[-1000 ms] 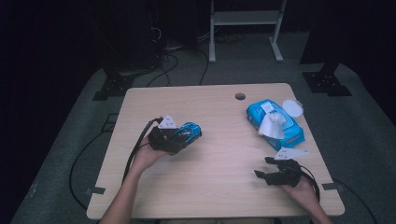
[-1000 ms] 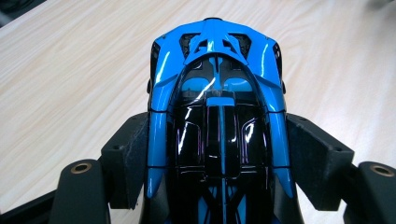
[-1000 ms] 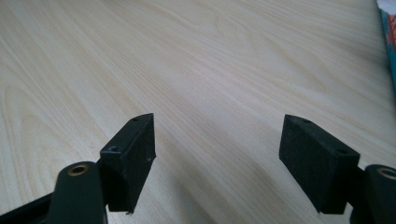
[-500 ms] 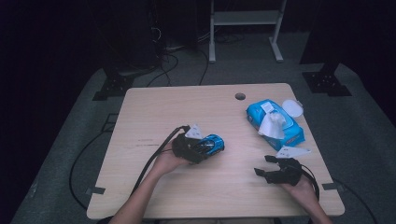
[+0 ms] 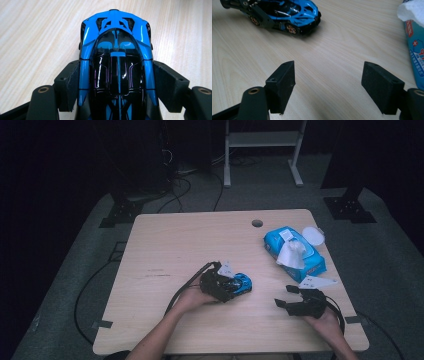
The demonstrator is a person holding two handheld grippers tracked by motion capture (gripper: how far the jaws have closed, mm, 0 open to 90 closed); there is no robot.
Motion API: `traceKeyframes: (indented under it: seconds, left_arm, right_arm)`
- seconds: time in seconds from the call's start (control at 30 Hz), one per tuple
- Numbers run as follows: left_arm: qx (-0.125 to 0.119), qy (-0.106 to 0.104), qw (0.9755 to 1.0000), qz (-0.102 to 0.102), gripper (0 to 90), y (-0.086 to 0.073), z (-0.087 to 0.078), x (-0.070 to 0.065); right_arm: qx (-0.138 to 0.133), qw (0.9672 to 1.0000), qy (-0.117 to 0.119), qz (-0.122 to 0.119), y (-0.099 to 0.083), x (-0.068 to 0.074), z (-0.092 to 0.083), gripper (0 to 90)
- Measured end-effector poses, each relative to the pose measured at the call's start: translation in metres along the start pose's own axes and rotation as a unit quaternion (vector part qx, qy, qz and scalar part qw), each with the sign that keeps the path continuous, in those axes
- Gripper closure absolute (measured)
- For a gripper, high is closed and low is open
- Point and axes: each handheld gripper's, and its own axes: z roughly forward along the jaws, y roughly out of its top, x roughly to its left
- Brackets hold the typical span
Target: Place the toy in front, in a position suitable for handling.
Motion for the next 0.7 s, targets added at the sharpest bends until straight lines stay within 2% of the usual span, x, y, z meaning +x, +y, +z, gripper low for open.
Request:
traceKeyframes:
  seconds: [0.13, 0.17, 0.23, 0.33, 0.43, 0.47, 0.5, 0.53, 0.63, 0.7]
  left_arm:
    - [0.01, -0.006, 0.9999, -0.001, 28.1, -0.004, 0.005, 0.002]
    - [0.002, -0.013, 0.9998, -0.012, 28.1, -0.005, 0.006, 0.004]
    - [0.004, -0.013, 0.9998, -0.012, 28.0, -0.005, 0.006, 0.004]
    - [0.0, -0.013, 0.9999, -0.012, 27.9, -0.006, 0.006, 0.004]
    - [-0.002, -0.012, 0.9998, -0.012, 27.1, -0.008, 0.005, 0.004]
    - [-0.001, -0.012, 0.9999, -0.011, 27.1, -0.008, 0.005, 0.004]
    - [-0.003, -0.011, 0.9999, -0.012, 21.0, -0.008, 0.006, 0.003]
    - [-0.002, -0.006, 0.9999, -0.012, 21.0, -0.008, 0.005, 0.002]
    - [-0.008, -0.005, 0.9999, -0.004, 19.2, -0.006, 0.0, -0.001]
    - [-0.024, -0.003, 0.9997, -0.007, 17.9, -0.005, -0.006, -0.003]
  right_arm:
    - [-0.008, 0.9999, -0.009, -0.004, 0.003, 0.0, -0.002, 26.0]
    - [-0.016, 0.9997, -0.016, -0.003, 0.008, 0.0, -0.006, 26.0]
    - [-0.023, 0.9995, -0.023, -0.005, 0.011, -0.001, -0.009, 26.0]
    - [-0.04, 0.998, -0.049, -0.011, 0.022, -0.002, -0.016, 26.0]
    - [-0.06, 0.9932, -0.094, -0.032, 0.041, -0.009, -0.022, 26.0]
    - [-0.06, 0.9932, -0.094, -0.032, 0.041, -0.009, -0.022, 26.0]
    - [-0.065, 0.9896, -0.121, -0.042, 0.05, -0.015, -0.022, 26.0]
    - [-0.065, 0.9896, -0.121, -0.042, 0.05, -0.015, -0.022, 26.0]
    - [-0.069, 0.9852, -0.15, -0.047, 0.063, -0.026, -0.02, 26.0]
    - [-0.066, 0.9824, -0.168, -0.05, 0.069, -0.035, -0.016, 26.0]
